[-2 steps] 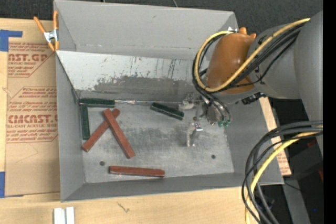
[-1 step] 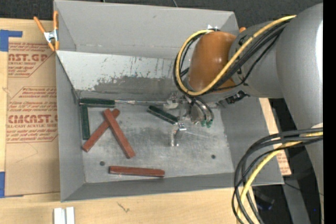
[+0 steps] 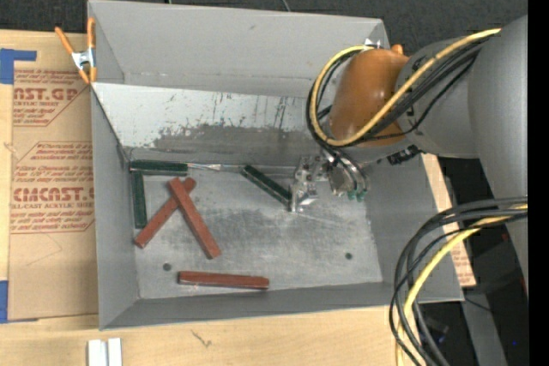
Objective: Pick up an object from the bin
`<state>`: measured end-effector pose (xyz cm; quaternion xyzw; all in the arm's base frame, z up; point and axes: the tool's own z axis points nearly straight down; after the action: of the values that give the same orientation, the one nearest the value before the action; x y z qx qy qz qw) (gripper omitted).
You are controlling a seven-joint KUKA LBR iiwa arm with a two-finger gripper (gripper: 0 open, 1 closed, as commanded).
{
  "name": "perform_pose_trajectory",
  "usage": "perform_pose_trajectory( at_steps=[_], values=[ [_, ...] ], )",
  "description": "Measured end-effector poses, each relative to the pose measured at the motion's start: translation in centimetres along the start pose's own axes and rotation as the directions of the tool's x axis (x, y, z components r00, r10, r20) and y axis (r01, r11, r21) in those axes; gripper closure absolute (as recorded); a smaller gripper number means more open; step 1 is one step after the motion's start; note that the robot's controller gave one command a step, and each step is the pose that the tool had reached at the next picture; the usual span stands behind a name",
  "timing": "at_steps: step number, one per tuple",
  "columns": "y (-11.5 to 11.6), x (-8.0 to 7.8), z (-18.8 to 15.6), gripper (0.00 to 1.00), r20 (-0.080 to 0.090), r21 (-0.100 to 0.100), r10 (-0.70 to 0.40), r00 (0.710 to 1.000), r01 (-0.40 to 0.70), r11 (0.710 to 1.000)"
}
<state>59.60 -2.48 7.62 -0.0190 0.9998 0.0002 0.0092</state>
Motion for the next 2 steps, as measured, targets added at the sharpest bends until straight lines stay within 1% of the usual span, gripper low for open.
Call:
perform_pose_trajectory(
  at_steps=[1,2],
  values=[
    [0.0,0.0,0.0,1.00,0.000,0.000,0.000,1.000,0.000,1.000],
    [-1.2,0.3,-6.3,1.00,-0.021,0.000,-0.021,1.000,0.021,1.000]
  ],
)
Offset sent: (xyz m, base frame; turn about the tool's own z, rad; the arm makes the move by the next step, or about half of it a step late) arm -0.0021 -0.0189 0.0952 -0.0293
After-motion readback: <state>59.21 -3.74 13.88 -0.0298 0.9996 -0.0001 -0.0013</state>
